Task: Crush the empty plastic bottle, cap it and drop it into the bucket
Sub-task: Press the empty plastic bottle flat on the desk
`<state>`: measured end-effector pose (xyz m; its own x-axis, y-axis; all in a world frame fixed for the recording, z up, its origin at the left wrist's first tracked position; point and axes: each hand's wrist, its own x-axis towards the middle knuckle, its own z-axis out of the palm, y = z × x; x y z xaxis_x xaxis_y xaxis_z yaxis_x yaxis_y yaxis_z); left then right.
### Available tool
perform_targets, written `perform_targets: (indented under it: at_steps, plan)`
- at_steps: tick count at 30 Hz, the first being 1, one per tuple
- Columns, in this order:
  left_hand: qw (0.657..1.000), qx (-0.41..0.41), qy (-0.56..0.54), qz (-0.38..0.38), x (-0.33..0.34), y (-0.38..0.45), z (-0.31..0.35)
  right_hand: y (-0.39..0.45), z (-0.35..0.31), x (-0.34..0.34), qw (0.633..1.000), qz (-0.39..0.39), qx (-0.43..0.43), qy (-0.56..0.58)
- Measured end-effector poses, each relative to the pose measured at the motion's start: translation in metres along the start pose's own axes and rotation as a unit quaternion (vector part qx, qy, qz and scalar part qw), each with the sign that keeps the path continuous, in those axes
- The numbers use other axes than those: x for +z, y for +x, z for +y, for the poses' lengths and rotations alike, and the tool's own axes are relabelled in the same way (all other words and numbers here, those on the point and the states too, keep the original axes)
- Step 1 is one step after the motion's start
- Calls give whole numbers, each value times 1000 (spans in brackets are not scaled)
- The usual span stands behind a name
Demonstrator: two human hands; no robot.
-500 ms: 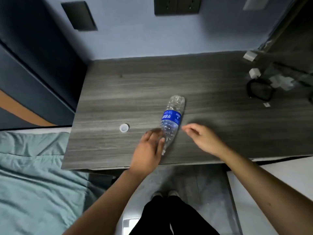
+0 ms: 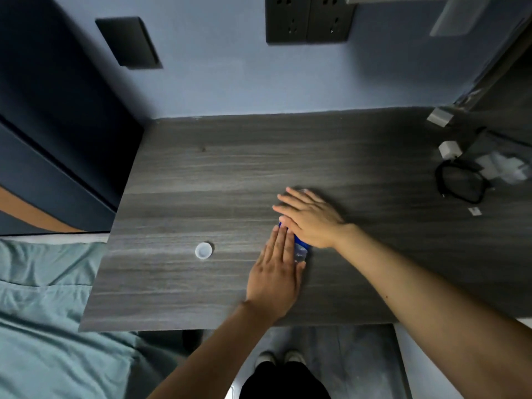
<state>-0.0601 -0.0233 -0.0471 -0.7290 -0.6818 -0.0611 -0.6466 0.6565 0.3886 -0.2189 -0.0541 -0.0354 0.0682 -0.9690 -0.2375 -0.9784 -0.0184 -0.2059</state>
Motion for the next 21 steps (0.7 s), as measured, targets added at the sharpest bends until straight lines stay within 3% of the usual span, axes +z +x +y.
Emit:
perform_targets:
  at_steps: [13,21]
  plan:
    - [994,-32,60,-86,13,7,-10,9,5,22,989,5,-69,-130]
    - [990,-32,82,-110,17,13,-9,16,14,27,985,1,-101,-142]
